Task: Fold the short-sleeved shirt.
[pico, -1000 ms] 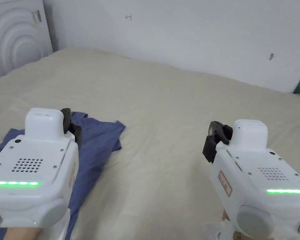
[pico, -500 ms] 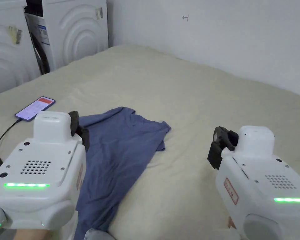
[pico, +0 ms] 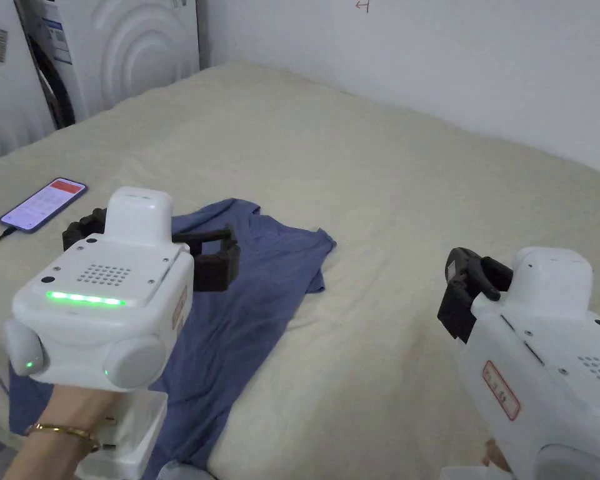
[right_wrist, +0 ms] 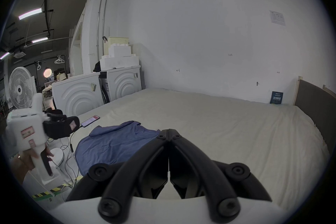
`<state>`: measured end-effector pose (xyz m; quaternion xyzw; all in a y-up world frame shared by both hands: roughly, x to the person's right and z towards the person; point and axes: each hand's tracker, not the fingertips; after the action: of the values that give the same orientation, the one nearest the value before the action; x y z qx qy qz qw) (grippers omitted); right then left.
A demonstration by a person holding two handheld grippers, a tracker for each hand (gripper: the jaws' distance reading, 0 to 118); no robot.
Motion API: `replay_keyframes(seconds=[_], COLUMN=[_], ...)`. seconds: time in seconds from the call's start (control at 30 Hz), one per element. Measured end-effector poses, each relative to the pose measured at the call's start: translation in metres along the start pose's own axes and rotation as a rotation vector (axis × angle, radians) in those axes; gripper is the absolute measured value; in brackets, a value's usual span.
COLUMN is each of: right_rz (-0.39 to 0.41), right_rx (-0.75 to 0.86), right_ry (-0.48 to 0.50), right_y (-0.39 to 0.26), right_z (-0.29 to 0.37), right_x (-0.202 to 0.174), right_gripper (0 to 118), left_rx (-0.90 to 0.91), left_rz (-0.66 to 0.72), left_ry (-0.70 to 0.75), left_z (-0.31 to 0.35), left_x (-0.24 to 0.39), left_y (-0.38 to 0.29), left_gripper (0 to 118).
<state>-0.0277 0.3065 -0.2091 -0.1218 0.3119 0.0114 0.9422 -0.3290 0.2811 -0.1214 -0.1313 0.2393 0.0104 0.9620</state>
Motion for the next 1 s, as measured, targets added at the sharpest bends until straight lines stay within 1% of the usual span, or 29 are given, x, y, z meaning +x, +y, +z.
replay_keyframes(seconds=[0.07,0.2,0.33,0.4,0.47,0.53,0.6,0.63,0.67,0.7,0.73,0.77,0.83,0.87,0.93,1.0], right_rz=[-0.001,-0.011,-0.002,-0.006,0.005,0.032,0.037,0.029,0.017,0.003,-0.01,-0.02,-0.034,-0.038,-0.037,-0.036], right_rx=[-0.007,-0.022,-0.056,-0.082,-0.108,-0.127,-0.156,-0.171,-0.186,-0.194,-0.204,-0.217,-0.239,-0.248,-0.257,-0.262], right_ry=[-0.013,-0.031,-0.055,-0.061,-0.067,-0.085,-0.096,-0.096,-0.102,-0.11,-0.114,-0.124,-0.13,-0.13,-0.133,-0.132], right_y=[0.0,-0.001,-0.004,-0.005,-0.008,-0.013,-0.018,-0.021,-0.023,-0.027,-0.03,-0.033,-0.038,-0.04,-0.043,-0.043], right_z=[-0.002,-0.009,-0.021,-0.029,-0.038,-0.047,-0.056,-0.06,-0.063,-0.066,-0.069,-0.071,-0.076,-0.077,-0.079,-0.078], right_x=[0.002,0.006,0.013,0.018,0.023,0.027,0.033,0.036,0.039,0.042,0.045,0.048,0.052,0.054,0.056,0.057], right_gripper=[2,2,2,2,2,2,2,2,2,2,2,2,2,2,2,2], left_rx=[-0.047,-0.223,-0.453,-0.594,-0.704,-0.77,-0.812,-0.813,-0.818,-0.816,-0.824,-0.839,-0.849,-0.838,-0.851,-0.861], left_rz=[0.018,0.015,0.012,0.061,0.083,0.058,0.013,-0.017,-0.042,-0.054,-0.073,-0.084,-0.079,-0.083,-0.064,-0.065], left_ry=[-0.04,-0.115,-0.135,-0.143,-0.156,-0.145,-0.14,-0.12,-0.105,-0.107,-0.107,-0.108,-0.126,-0.111,-0.128,-0.133], left_z=[-0.03,-0.109,-0.192,-0.228,-0.257,-0.278,-0.292,-0.297,-0.302,-0.307,-0.308,-0.311,-0.309,-0.309,-0.309,-0.309], left_x=[-0.001,0.0,0.003,0.002,0.004,0.008,0.013,0.017,0.02,0.023,0.026,0.028,0.033,0.032,0.032,0.034], left_y=[0.003,0.003,-0.006,-0.014,-0.023,-0.032,-0.042,-0.046,-0.049,-0.052,-0.055,-0.057,-0.062,-0.062,-0.06,-0.053], left_gripper=[118,118,118,118,118,118,118,115,108,100,87,87,81,78,65,46])
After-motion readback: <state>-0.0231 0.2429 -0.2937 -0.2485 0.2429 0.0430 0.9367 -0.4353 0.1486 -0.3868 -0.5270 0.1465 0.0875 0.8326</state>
